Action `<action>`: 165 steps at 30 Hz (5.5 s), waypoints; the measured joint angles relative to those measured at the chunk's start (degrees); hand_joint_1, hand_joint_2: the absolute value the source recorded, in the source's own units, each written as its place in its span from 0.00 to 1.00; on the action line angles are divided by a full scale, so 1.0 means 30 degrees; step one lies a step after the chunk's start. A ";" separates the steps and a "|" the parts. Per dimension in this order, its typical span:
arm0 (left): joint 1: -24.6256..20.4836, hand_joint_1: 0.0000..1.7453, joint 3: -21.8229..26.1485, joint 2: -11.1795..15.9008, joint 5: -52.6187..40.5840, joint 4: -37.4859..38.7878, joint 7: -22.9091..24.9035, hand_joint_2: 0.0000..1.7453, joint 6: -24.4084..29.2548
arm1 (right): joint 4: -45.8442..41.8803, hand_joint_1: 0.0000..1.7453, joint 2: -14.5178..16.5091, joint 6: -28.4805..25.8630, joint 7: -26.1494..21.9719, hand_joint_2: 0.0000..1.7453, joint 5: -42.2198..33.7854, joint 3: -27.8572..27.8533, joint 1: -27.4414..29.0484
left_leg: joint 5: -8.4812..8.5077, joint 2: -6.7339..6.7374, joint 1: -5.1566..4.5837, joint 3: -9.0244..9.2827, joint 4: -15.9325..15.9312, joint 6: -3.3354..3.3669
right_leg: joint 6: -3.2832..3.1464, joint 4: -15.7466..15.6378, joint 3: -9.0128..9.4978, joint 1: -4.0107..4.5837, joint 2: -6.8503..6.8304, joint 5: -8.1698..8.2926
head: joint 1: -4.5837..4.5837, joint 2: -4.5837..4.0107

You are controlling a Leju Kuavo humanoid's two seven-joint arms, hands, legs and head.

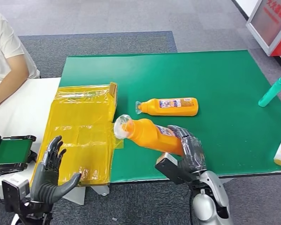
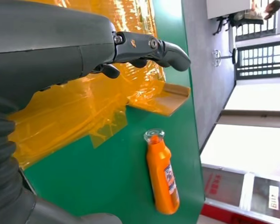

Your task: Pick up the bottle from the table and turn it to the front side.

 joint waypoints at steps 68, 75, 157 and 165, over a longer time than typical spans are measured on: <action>-0.8492 1.00 -1.2063 0.2093 -0.1033 0.2595 0.1845 1.00 0.5293 | -0.0184 1.00 0.0335 -0.5313 -0.0139 1.00 -0.0569 0.5062 -0.1427 | 0.0040 0.0000 -0.0015 -0.0018 0.0007 0.0017 | 0.0039 0.0000 -0.0015 -0.0017 0.0000 0.0051 | 0.0004 0.0000; -0.8446 1.00 -1.1974 0.2131 -0.0772 0.2606 0.1534 1.00 0.5440 | 0.0012 0.00 0.0291 -0.4529 0.0835 1.00 -0.1046 0.5049 -0.1674 | 0.0041 0.0001 -0.0015 -0.0018 0.0007 0.0016 | 0.0038 0.0000 -0.0015 -0.0016 0.0001 0.0052 | 0.0004 0.0000; -1.3180 0.02 -0.3134 0.2628 -2.5177 1.2282 0.3659 1.00 0.3772 | -0.5825 0.00 0.0665 -0.0098 -0.0476 1.00 -0.3509 0.0727 -0.1016 | 0.0078 0.0000 -0.0040 -0.0030 0.0017 0.0024 | 0.0070 -0.0005 -0.0022 -0.0040 0.0001 0.0082 | 0.0002 0.0000; -1.3237 0.00 -0.3224 0.2583 -2.4804 1.2657 0.4179 1.00 0.3794 | -0.5820 0.00 0.0665 -0.0339 -0.0587 1.00 -0.3700 0.0667 -0.1001 | 0.0078 0.0000 -0.0040 -0.0030 0.0017 0.0024 | 0.0071 -0.0005 -0.0022 -0.0040 0.0001 0.0082 | 0.0002 0.0000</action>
